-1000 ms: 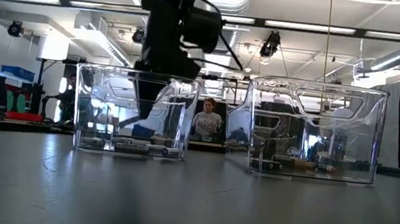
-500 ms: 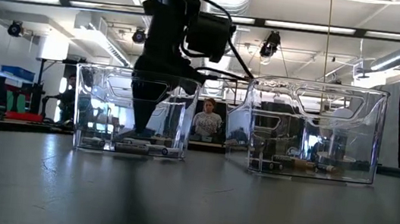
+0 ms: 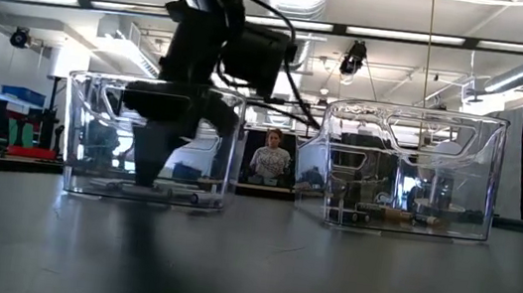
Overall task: Sort batteries
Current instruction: Put the white battery into the left transparent bin
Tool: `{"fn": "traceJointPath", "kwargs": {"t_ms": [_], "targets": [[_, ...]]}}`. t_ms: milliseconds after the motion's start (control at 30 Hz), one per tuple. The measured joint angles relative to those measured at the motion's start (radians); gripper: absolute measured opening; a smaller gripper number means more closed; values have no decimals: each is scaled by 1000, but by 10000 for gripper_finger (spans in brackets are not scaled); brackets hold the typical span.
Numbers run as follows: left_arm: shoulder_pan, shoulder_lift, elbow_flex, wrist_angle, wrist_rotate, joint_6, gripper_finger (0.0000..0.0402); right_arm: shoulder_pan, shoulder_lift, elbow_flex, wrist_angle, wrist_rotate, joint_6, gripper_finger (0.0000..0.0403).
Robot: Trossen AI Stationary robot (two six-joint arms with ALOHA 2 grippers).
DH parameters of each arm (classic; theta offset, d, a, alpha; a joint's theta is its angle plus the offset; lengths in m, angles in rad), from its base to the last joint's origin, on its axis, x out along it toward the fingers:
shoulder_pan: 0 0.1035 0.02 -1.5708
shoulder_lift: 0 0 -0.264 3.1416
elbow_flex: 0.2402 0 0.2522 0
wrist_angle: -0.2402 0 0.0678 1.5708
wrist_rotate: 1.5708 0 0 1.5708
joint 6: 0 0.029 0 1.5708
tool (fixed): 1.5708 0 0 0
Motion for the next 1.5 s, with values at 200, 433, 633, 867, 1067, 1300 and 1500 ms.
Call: {"fn": "traceJointPath", "kwargs": {"t_ms": [200, 433, 633, 867, 1067, 1300, 1500], "targets": [[-4, -18, -51, 6, -34, -15, 93, 0, 0, 0, 0, 0, 9, 221], [-4, -91, -51, 10, -55, -15, 154, -1, 0, 0, 0, 1, 9, 221], [-3, -166, -27, 5, -57, -15, 197, -18, -6, 0, -3, 0, 1, 221], [59, -340, -11, -3, -168, -15, 228, -90, -20, 77, -7, 3, -154, 221], [361, -457, -6, 67, -312, -179, 240, -195, -17, 219, -6, 7, -466, 221], [728, -449, -61, 201, -265, -476, 241, -347, -14, 319, -4, 58, -729, 222], [838, -340, -85, 265, -146, -440, 260, -380, -14, 369, -122, 54, -786, 234]]}}
